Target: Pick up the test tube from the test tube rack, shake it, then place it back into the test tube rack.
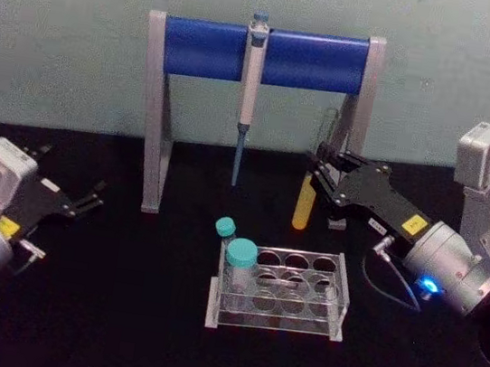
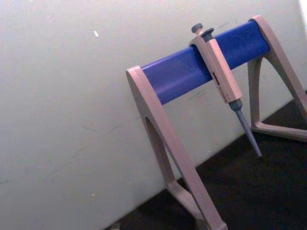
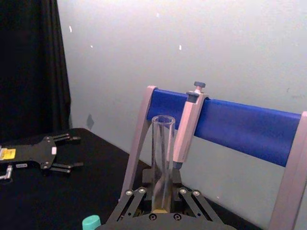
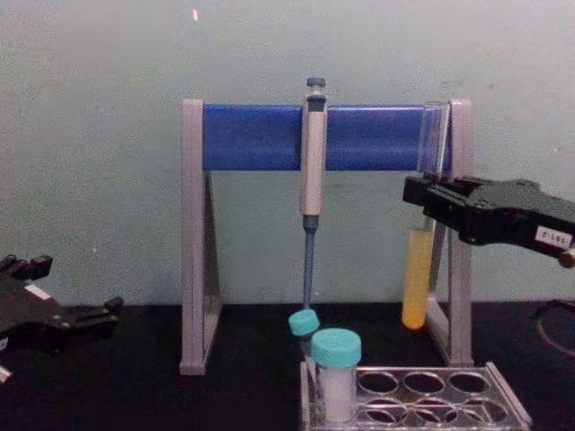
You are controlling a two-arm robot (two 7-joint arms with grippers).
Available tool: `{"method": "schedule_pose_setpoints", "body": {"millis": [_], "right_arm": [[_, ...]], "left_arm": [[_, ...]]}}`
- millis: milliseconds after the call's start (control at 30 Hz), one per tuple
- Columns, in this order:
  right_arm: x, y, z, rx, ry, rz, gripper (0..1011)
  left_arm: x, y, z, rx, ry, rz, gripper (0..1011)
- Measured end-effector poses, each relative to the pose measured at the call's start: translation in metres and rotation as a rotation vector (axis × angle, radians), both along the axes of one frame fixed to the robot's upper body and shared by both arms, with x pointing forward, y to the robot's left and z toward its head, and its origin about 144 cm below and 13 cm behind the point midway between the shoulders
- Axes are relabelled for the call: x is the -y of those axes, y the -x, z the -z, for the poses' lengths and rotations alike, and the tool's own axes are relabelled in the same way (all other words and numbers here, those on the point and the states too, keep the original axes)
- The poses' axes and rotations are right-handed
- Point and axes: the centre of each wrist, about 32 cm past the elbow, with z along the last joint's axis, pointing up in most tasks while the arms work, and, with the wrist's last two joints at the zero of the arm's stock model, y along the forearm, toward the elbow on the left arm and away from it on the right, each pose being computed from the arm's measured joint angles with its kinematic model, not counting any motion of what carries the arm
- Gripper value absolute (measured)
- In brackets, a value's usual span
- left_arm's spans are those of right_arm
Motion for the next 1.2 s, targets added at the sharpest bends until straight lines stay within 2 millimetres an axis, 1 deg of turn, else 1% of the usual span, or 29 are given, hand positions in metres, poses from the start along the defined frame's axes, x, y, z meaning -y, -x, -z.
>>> {"method": "schedule_pose_setpoints", "body": {"millis": [400,633,900,1100,1200], "right_arm": [[0.002,0.002,-0.003,0.002,0.007,0.008,221],[0.011,0.009,-0.005,0.007,0.013,0.04,221],[0.023,0.029,-0.004,-0.006,0.027,0.069,221],[0.021,0.046,-0.006,-0.021,0.029,0.016,221],[0.018,0.049,-0.007,-0.027,0.029,-0.014,221]], "left_arm": [[0.0,0.0,0.0,0.0,0.0,0.0,1010],[0.0,0.0,0.0,0.0,0.0,0.0,1010],[0.0,0.0,0.0,0.0,0.0,0.0,1010],[0.0,0.0,0.0,0.0,0.0,0.0,1010],[0.0,0.0,0.0,0.0,0.0,0.0,1009]]}}
